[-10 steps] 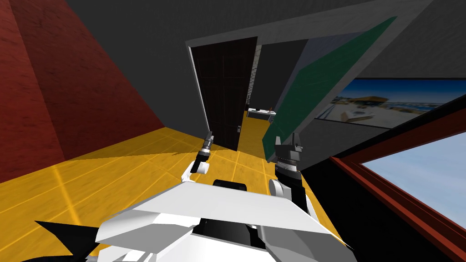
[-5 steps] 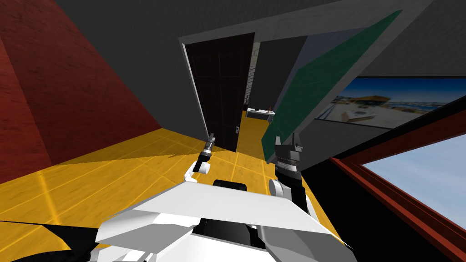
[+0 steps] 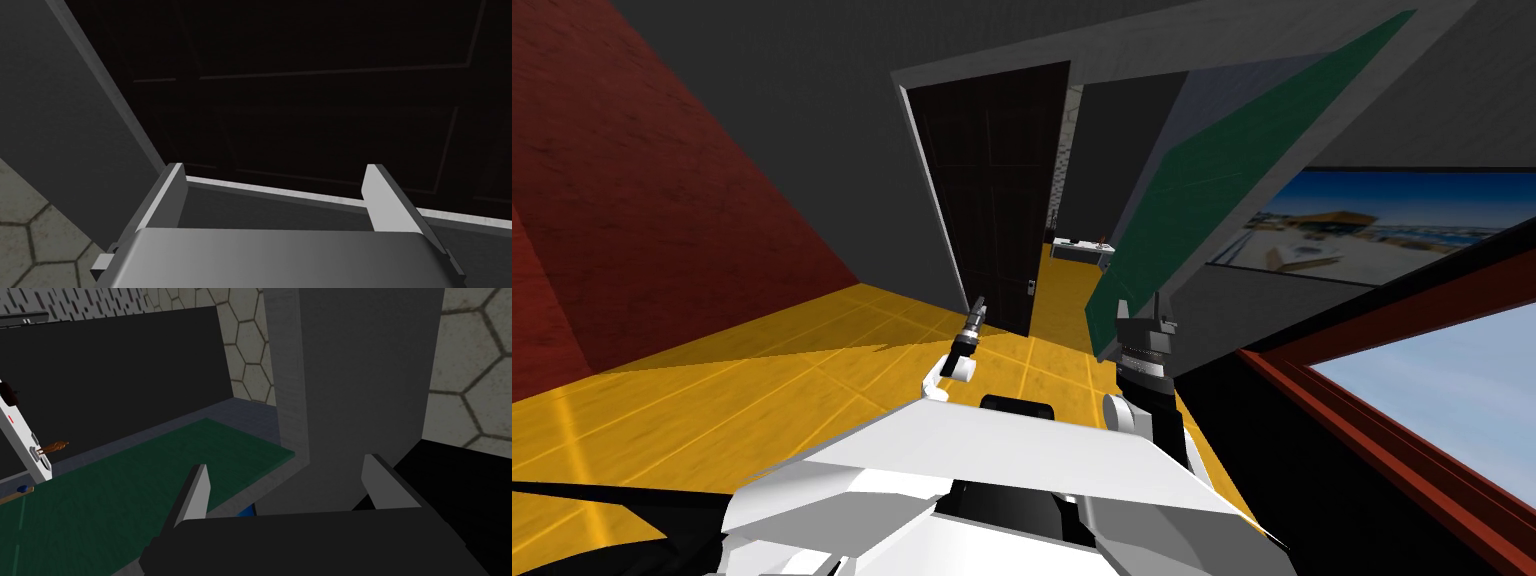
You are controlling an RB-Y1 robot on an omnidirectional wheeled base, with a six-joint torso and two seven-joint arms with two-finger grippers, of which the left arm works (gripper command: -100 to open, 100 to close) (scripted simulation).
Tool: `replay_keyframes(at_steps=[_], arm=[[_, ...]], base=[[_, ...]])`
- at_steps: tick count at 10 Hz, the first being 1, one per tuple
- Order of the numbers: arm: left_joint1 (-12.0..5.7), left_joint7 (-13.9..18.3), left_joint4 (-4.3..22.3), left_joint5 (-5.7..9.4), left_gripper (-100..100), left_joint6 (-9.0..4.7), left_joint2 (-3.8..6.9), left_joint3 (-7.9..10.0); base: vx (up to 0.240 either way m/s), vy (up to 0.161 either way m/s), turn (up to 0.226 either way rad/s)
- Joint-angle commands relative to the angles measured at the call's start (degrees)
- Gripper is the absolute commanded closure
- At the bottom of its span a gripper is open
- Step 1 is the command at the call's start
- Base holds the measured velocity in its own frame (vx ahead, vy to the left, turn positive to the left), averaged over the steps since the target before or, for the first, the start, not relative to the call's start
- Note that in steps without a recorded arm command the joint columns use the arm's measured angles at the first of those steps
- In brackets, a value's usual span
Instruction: Push the door open
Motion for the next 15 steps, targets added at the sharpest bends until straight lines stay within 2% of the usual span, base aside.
replay_keyframes(at_steps=[1, 5, 6, 15], arm=[[-0.75, 0.00, 2.68, 0.17, -100, -0.99, -0.06, -0.06], [-3.48, 0.27, 9.49, 0.82, -100, -2.78, -0.10, -0.16], [-3.48, 0.27, 9.96, 0.82, -100, -2.78, -0.10, -0.16], [-9.29, 0.85, 25.47, 2.22, -100, -6.59, -0.99, -0.35]], base=[[0.067, -0.026, -0.022], [0.090, -0.030, -0.036], [0.085, -0.020, -0.011], [0.096, -0.024, -0.031]])
